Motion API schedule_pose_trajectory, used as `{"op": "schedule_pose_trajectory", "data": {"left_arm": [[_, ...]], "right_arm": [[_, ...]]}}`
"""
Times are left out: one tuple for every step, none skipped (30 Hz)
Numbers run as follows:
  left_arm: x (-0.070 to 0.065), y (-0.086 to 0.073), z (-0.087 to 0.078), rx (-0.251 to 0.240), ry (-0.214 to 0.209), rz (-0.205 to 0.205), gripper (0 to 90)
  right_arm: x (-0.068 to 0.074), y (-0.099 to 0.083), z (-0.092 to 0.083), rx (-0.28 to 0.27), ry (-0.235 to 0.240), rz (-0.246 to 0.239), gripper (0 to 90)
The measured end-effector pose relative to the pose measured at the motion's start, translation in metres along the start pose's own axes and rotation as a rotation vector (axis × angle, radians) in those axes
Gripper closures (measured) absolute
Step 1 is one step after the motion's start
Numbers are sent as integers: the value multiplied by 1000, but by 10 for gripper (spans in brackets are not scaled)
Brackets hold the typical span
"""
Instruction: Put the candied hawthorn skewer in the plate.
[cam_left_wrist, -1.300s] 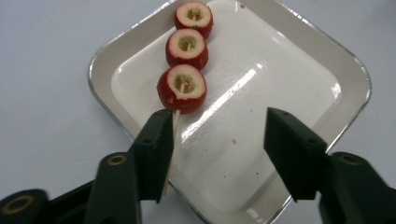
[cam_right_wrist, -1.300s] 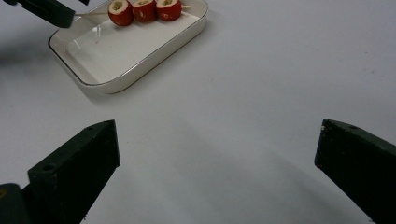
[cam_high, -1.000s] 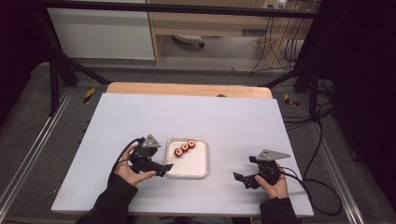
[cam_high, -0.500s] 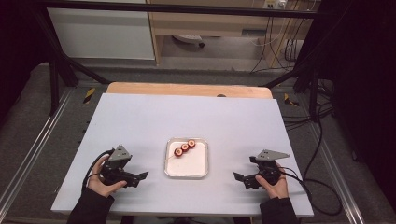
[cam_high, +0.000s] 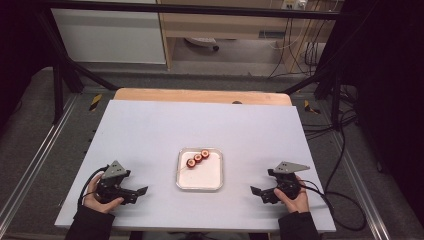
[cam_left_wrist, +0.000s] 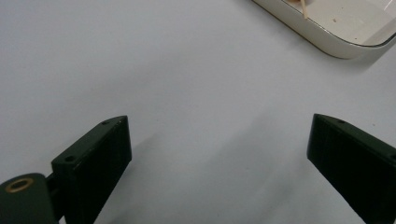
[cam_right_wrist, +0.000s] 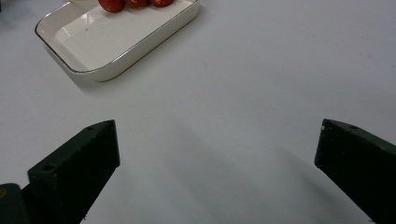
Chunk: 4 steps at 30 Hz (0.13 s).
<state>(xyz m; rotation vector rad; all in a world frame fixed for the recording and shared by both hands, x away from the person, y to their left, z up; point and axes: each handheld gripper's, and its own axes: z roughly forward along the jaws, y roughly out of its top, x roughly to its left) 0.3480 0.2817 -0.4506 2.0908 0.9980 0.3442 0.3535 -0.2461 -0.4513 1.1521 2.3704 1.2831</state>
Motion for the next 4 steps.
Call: {"op": "schedule_pose_trajectory", "data": {"left_arm": [[1,0,0,-3,-3,-2,64],[0,0,0,-2,-4,-1,65],[0,0,0,-1,-5,0,65],[0,1,1,1,-8,-3,65]], "right_arm": [[0,0,0,0,4,4,5],[0,0,1,5,2,-5,5],[0,-1,2,11,1,-1,5],[0,-1,2,13,-2,-6,5]]}}
